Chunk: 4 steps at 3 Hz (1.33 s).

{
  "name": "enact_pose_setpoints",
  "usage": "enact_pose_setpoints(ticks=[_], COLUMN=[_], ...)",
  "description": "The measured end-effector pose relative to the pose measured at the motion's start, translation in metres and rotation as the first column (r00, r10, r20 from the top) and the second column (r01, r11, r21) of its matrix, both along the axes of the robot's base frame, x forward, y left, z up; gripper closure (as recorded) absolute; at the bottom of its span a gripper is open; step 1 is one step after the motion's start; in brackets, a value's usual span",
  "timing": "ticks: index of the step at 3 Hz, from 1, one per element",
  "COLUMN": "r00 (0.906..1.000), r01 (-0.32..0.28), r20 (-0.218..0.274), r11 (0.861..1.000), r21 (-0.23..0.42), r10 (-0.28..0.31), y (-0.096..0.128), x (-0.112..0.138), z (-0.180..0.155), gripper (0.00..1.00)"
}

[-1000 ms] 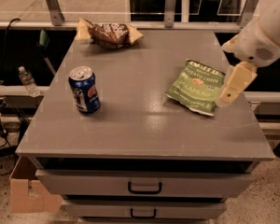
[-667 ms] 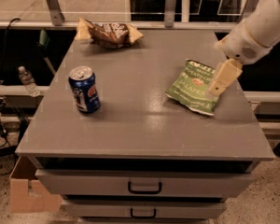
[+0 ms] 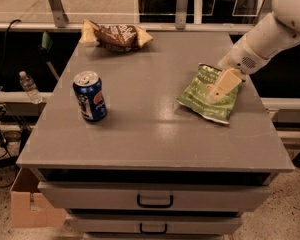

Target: Pick green jalapeno chip bag

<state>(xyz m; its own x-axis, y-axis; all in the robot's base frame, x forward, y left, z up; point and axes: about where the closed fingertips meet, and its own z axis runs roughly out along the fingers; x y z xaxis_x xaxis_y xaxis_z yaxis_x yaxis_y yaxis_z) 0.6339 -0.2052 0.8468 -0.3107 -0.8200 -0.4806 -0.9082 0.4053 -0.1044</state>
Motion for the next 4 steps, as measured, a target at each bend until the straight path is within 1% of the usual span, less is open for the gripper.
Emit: enact_pose_setpoints(ticks=[1,2,3,4], r00=[0.9992,0.9989,0.9996,0.9948], r01=[0.018,0.023,-0.009,-0.101], r20=[-0.035,-0.041,-0.025,0.023], r11=[1.0,0.999,0.995,0.973], r21=[0.015,0.037,0.097,0.206], r10=[-0.018,-0.022,0.012,0.099], y=[0.0,0.001,0.013,0.04], x=[0.006,0.008,0.004,-0.014], z=[-0.016,-0.015,0.006,0.054], gripper=[0.39,0.62,0.85,1.0])
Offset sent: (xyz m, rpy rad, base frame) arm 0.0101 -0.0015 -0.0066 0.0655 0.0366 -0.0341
